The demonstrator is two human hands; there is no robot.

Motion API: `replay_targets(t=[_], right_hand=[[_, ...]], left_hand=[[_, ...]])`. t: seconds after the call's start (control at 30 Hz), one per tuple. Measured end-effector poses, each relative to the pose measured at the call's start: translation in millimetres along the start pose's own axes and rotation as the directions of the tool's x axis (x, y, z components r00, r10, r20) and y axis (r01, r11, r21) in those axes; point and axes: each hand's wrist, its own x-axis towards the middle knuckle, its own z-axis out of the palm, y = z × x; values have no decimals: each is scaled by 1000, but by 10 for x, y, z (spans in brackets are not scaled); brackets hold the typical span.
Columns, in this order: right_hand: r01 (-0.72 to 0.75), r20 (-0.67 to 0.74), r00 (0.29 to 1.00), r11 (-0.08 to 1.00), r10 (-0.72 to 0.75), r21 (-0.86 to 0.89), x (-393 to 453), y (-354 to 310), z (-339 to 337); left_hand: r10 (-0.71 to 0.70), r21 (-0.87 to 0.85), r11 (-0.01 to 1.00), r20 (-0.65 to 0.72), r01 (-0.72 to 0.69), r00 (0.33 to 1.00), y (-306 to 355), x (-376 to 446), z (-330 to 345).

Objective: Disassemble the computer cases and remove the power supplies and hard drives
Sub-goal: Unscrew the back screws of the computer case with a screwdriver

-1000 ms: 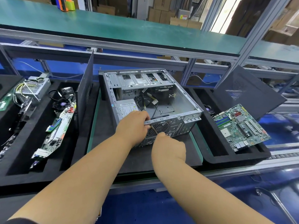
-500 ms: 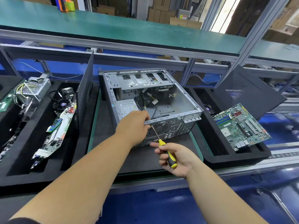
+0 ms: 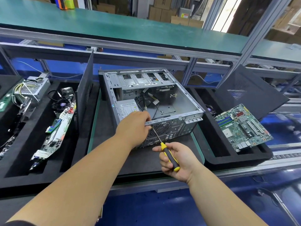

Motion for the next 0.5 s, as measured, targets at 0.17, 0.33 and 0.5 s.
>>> replay_targets(t=[0.17,0.33,0.5], right_hand=[[33,0,999,999,-33,-11,-6,4,28],[36,-14,999,999,-36,-13,4,-4,46],[30,-20,999,999,-30,-20,10,-13,45]], left_hand=[[5,8,1000,2,-5,1000,-4,-4,0],[5,1,1000,-7,-5,1000,-5,2,2],[0,2,1000,-9,0,1000,-1,-6,5]])
